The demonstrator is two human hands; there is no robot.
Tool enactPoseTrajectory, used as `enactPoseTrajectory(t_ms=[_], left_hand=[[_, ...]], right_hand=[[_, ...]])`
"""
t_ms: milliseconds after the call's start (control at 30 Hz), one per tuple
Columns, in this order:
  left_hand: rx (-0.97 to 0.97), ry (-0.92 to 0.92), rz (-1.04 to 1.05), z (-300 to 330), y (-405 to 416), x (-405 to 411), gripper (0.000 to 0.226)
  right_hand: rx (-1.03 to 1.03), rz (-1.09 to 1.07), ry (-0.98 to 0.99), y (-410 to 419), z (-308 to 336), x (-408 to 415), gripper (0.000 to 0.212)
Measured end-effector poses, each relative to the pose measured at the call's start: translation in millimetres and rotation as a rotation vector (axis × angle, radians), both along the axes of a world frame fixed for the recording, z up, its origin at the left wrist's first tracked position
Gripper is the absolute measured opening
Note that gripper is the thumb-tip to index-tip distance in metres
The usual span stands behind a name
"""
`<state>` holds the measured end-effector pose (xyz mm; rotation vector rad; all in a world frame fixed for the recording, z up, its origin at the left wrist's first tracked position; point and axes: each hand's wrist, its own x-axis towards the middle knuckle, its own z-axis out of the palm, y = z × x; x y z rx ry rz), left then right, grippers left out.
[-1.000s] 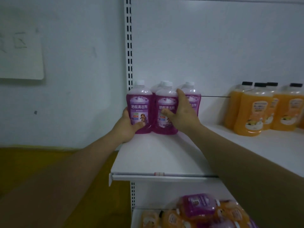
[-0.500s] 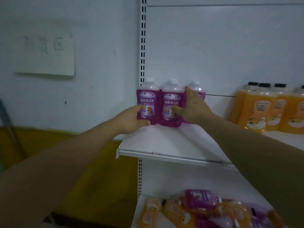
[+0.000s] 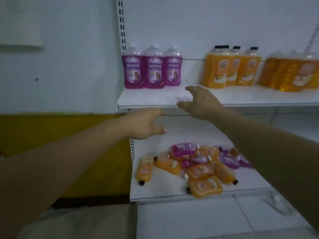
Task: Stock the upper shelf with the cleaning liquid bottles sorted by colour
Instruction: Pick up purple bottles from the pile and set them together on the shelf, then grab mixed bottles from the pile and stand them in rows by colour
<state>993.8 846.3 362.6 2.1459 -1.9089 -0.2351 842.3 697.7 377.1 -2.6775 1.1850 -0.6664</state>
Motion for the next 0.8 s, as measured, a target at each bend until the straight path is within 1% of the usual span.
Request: enactPoseTrajectory(t_ms=[133,167,233,300,367,467,633,800], left_hand=[[0.142,0.053,-0.018,-53.5,4.8,-18.5,0.068],[0.166,0.097,-0.031,-66.9,5.6,-24.8,0.066],[0.219,0.192,-0.039,-90.7,5.3,-36.8,0.054],[0.260,0.224,-0.035,-115.9,-0.9,-45.1,0.048],[0.293,0.233,-0.024,-139.2,-8.5,-50.9,0.056],[0.386,0.284,0.031,-175.8,-29.6,-57.9,0.065],[0.445,0.416,0.164,-227.1,-79.6,-75.4,0.064],[0.467,0.597,0.354,-283.7,-133.0,-98.7,0.066]], right_hand=[[0.082,-0.066,0.065,16.5,-32.0,-41.3,0.073],[0.099,-0.087,0.086,19.3,-41.4,-51.9,0.073],[0.118,-0.117,0.123,19.7,-62.9,-68.8,0.072],[0.153,-0.137,0.152,14.3,-84.8,-82.0,0.071],[0.212,-0.154,0.177,5.7,-106.9,-92.5,0.070],[0.301,-0.163,0.228,-14.9,-141.7,-104.6,0.069],[0.408,-0.111,0.317,-74.5,-201.4,-120.3,0.060],[0.530,-0.021,0.383,-145.6,-253.4,-116.2,0.062]])
